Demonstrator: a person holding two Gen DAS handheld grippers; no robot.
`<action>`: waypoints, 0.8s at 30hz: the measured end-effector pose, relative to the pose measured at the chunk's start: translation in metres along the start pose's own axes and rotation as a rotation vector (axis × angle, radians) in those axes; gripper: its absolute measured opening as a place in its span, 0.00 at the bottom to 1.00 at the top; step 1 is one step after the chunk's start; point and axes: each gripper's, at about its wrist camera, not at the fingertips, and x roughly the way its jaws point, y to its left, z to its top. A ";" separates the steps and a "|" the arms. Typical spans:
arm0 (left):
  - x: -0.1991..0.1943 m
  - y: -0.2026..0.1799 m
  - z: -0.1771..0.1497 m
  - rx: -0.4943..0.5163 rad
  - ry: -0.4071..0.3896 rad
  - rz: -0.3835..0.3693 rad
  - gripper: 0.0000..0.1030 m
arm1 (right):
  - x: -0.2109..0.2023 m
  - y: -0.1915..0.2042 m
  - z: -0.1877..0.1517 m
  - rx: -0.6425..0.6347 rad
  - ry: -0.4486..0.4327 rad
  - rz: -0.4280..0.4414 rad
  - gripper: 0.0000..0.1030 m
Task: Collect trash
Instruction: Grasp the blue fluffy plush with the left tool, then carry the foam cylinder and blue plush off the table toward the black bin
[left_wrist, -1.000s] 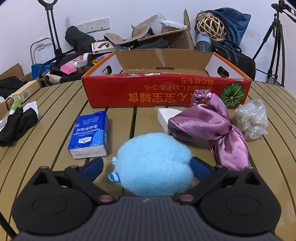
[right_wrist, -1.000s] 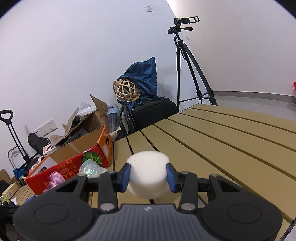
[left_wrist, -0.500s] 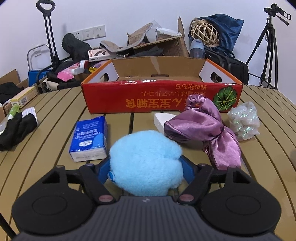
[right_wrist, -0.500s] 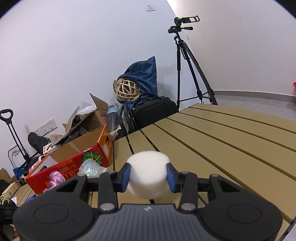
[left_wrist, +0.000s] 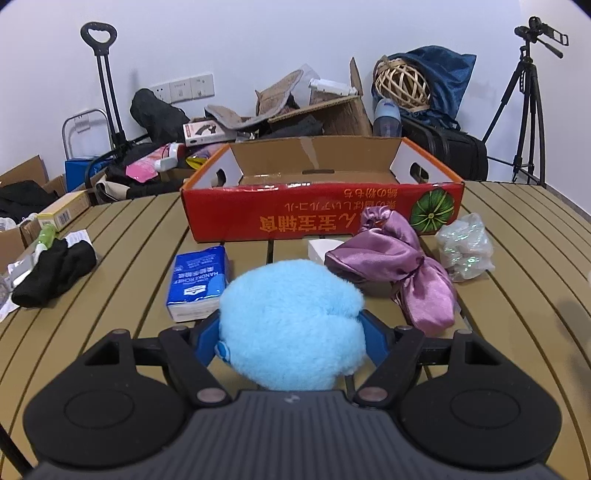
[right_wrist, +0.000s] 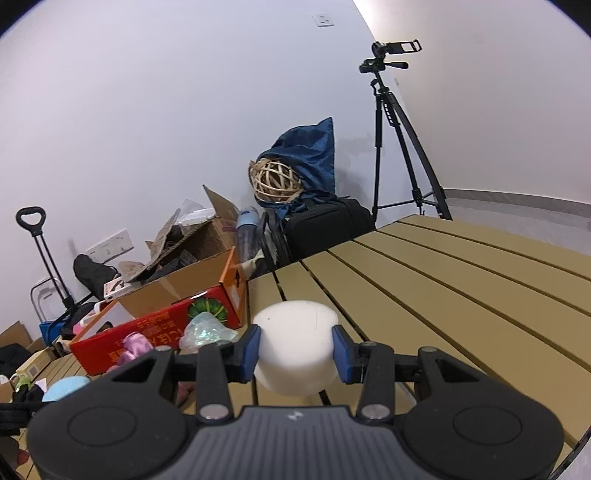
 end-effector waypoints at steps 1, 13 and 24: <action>-0.003 0.000 0.000 0.000 -0.002 -0.001 0.74 | -0.002 0.001 0.000 -0.002 0.001 0.009 0.39; -0.058 0.006 -0.008 -0.014 -0.052 0.016 0.74 | -0.033 0.021 -0.005 -0.093 0.007 0.073 0.39; -0.108 0.014 -0.037 -0.032 -0.069 0.015 0.74 | -0.080 0.024 -0.015 -0.206 -0.011 0.108 0.39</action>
